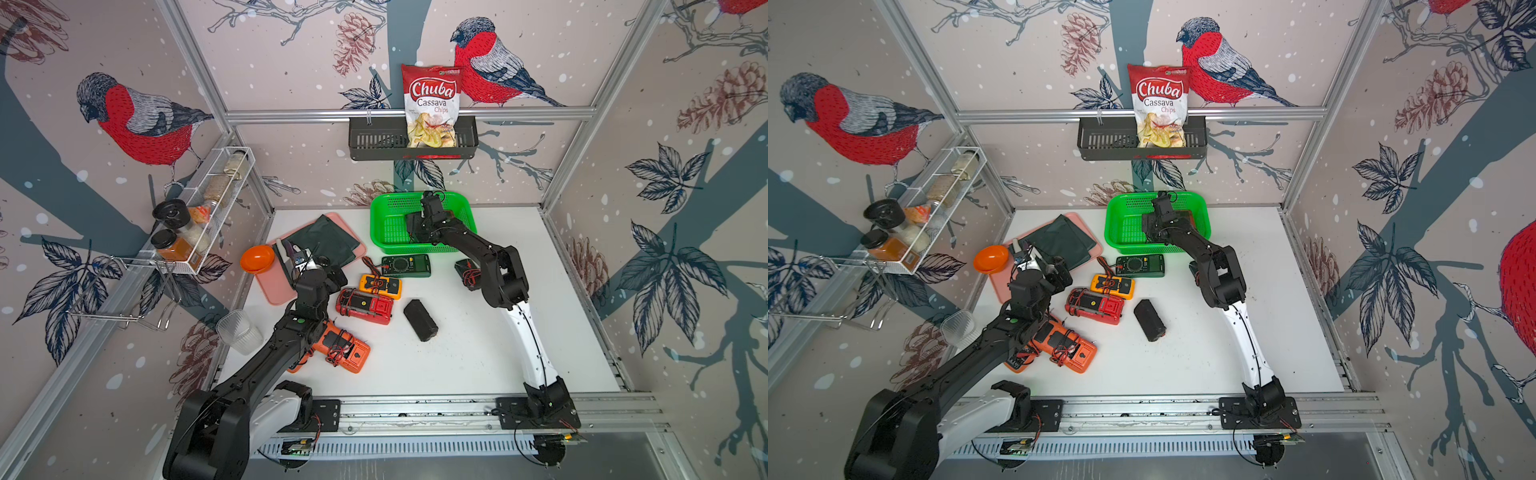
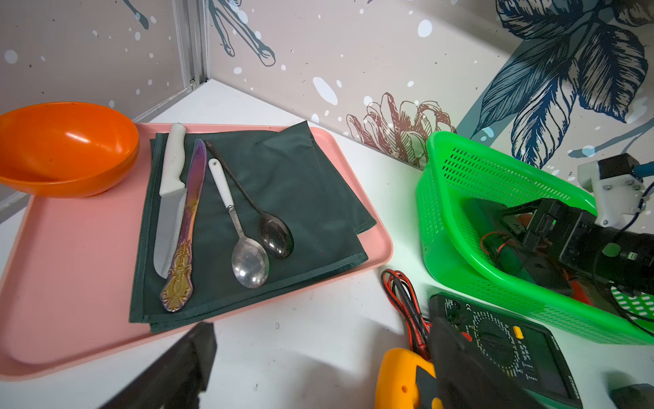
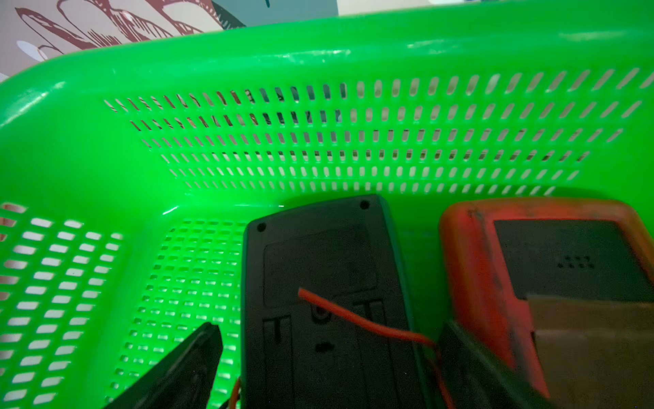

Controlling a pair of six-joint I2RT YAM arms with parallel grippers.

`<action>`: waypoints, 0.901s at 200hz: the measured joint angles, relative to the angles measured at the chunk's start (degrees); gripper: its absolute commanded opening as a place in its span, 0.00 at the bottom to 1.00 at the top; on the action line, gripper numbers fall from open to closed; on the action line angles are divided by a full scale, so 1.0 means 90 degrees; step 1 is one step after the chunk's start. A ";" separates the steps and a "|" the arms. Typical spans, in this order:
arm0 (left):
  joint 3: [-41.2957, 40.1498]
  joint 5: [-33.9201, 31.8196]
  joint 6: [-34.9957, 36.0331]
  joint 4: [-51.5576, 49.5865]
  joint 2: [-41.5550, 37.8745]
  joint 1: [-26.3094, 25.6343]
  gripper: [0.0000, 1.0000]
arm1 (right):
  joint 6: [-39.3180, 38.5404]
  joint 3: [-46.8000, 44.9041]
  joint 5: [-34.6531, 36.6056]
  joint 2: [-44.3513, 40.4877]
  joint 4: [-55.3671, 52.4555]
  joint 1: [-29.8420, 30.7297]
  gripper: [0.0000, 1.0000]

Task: Put the multimeter into the basket
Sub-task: Place the multimeter in the basket.

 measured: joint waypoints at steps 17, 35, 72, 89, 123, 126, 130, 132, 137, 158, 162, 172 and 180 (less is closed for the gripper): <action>0.0000 -0.0005 0.0000 0.0000 -0.0007 0.0000 0.97 | 0.0000 0.0134 -0.0015 0.0027 -0.0085 0.0000 1.00; 0.0002 -0.0012 0.0002 -0.0005 -0.0015 0.0000 0.97 | -0.0002 0.0296 -0.0015 0.0017 -0.0165 0.0000 1.00; 0.0075 -0.0027 0.0002 -0.0112 -0.0002 0.0000 0.97 | -0.0002 0.0299 -0.0017 -0.0347 -0.0440 0.0002 1.00; 0.0121 -0.0022 0.0002 -0.0170 0.0041 0.0000 0.97 | -0.0002 0.0187 -0.0015 -0.0673 -0.0457 0.0022 1.00; 0.0265 0.0155 0.0002 -0.0340 0.0287 0.0010 0.97 | 0.0136 -0.0491 -0.0151 -0.1428 -0.0469 0.0160 1.00; 0.0284 0.0163 0.0002 -0.0350 0.0323 0.0010 0.96 | 0.0141 -0.0605 -0.0180 -0.1515 -0.0461 0.0177 1.00; 0.0321 0.0197 0.0005 -0.0367 0.0379 0.0012 0.96 | 0.0163 -0.0763 -0.0206 -0.1627 -0.0464 0.0192 1.00; 0.0340 0.0228 0.0005 -0.0381 0.0408 0.0019 0.96 | 0.0172 -0.0835 -0.0216 -0.1678 -0.0449 0.0202 1.00; 0.0389 0.0316 0.0010 -0.0401 0.0474 0.0036 0.96 | 0.0231 -0.1066 -0.0291 -0.1829 -0.0435 0.0223 1.00; 0.0629 0.0559 0.0056 -0.0529 0.0784 0.0090 0.94 | 0.0498 -0.2307 -0.0539 -0.2616 -0.0202 0.0352 1.00; 0.0670 0.0634 0.0058 -0.0544 0.0848 0.0104 0.93 | 0.0525 -0.2572 -0.0588 -0.2781 -0.0141 0.0381 1.00; 0.0748 0.0809 0.0083 -0.0573 0.1013 0.0134 0.92 | 0.0680 -0.3266 -0.0729 -0.3225 0.0056 0.0483 1.00; 0.0804 0.0952 0.0107 -0.0614 0.1144 0.0146 0.91 | 0.0765 -0.3764 -0.0845 -0.3555 0.0257 0.0576 1.00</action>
